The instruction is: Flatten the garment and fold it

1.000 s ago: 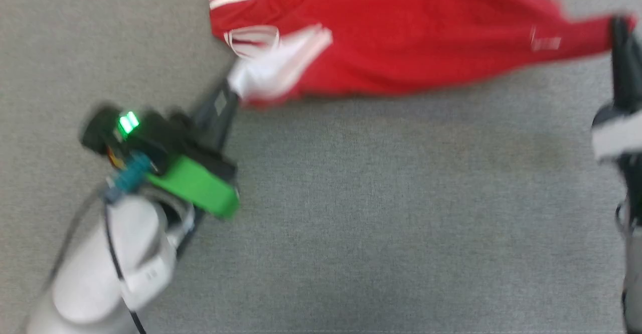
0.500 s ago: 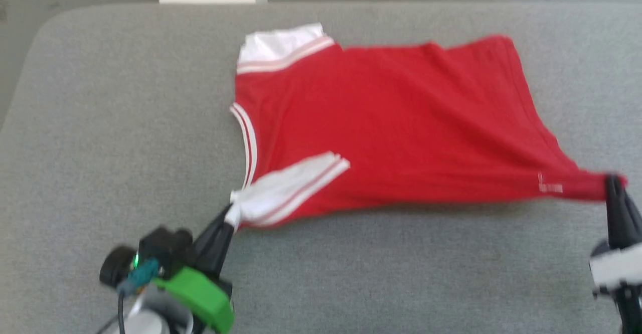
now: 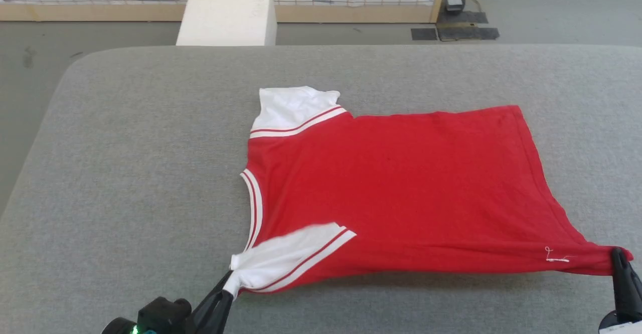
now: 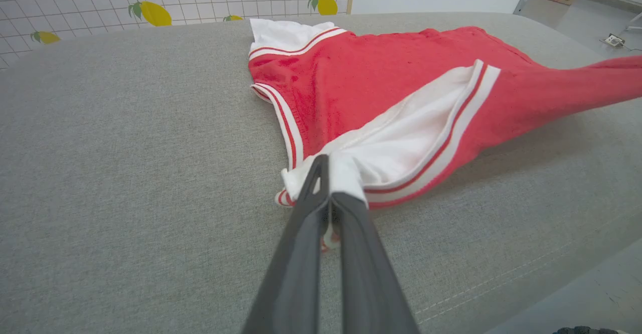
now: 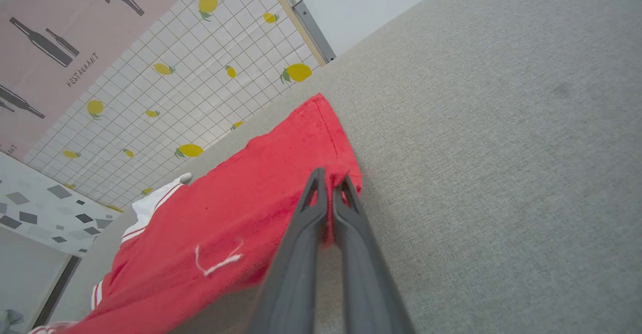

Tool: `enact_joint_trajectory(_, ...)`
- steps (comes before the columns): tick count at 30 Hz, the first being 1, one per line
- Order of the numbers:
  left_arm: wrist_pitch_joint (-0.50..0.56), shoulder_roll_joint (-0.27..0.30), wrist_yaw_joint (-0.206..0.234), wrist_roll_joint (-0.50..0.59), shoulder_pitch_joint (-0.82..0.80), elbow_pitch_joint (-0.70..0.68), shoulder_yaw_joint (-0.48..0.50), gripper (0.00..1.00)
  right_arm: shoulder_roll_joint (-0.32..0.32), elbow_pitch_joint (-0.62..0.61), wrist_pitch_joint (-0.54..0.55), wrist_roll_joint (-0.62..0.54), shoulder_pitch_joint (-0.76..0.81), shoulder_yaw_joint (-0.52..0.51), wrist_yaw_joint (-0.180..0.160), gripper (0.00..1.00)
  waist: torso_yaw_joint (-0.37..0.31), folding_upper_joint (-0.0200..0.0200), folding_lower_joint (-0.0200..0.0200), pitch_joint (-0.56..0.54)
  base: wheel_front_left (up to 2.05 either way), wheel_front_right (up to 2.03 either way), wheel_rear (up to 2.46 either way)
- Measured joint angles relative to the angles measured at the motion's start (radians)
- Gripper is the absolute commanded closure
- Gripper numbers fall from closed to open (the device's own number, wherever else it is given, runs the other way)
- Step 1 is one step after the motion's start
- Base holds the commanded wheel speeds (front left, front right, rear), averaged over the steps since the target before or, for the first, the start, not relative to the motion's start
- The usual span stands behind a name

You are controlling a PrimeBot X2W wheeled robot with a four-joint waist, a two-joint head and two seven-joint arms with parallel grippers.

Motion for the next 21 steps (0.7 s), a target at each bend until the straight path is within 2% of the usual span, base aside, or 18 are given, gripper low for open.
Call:
enact_joint_trajectory(8,0.026,0.015,0.005,0.030,-0.017,-0.036,-0.014,1.00,0.000,-0.037,0.014,-0.015,-0.008,0.000,0.000,1.00,0.009,0.0000,0.0000,0.018,0.00,0.00,0.00)
enact_joint_trajectory(13,0.057,0.022,-0.033,0.073,-0.123,-0.026,-0.028,1.00,0.000,-0.056,0.050,-0.065,-0.097,0.005,0.000,1.00,0.005,0.0000,0.0000,0.062,0.00,0.00,0.00)
enact_joint_trajectory(21,0.091,0.026,-0.072,0.123,-0.275,0.012,-0.028,1.00,0.000,-0.037,0.077,-0.115,-0.240,0.015,0.000,1.00,-0.006,0.0000,0.0000,0.150,0.00,0.00,0.00)
